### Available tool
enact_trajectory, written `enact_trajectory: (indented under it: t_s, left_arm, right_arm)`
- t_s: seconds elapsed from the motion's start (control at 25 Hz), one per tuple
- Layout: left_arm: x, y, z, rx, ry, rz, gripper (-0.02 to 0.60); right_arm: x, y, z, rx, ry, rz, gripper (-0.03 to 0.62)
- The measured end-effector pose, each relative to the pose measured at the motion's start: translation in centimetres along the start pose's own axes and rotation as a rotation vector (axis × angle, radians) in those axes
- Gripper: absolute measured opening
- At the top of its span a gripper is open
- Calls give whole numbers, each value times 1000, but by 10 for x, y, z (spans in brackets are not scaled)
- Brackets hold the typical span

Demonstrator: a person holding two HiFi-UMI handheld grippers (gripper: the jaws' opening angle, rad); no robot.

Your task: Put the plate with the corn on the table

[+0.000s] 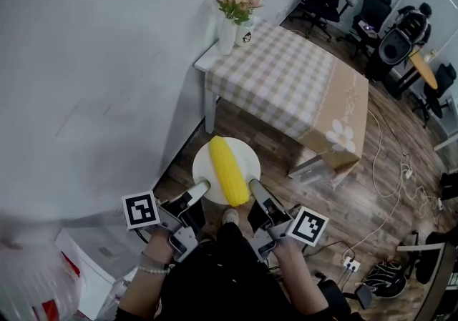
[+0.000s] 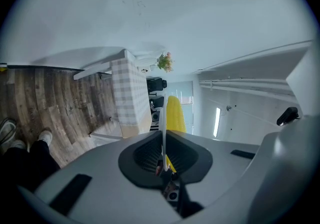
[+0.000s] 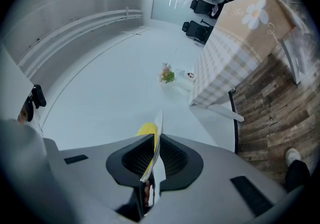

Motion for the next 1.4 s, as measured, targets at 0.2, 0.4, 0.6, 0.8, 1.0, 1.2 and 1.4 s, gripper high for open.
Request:
enact_trajectory:
  t_s: [0.2,0.4,0.6,0.8,1.0,1.2,1.4]
  left_arm:
    - [9,25,-1,-5,-7,-30,26]
    - [17,56,-7,-13,-12,-60,26]
    - [25,87,-11,-17,-8,-82,26]
    - [29,116,-11,-20,-18,-96,27]
    - [33,143,-14,-23,-3,-101,27]
    - [35,162,-15,-16,0,-99,26]
    - [37,177,-14,-12,1,-86,26]
  right_arm:
    - [28,12,-13,7,-8,25,64]
    - [62,24,-25,25,-11,50,64]
    - [94,35,-40,32,-15,74,64]
    - [121,40,-55,42,-18,83,64]
    - [146,42,-67,49,-24,80,64]
    - [163,42,-78,53,-27,74,64]
    - [171,42,-87,45,-14,64,64]
Point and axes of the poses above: the fingertips, and each gripper's own axes: y forward along the fingers, z to its left, x out of its top, the point moved 9 cm from there along -y, backward along the fingers, and after that the axes turned 5 degrees about -y, right-handed, at the moved point
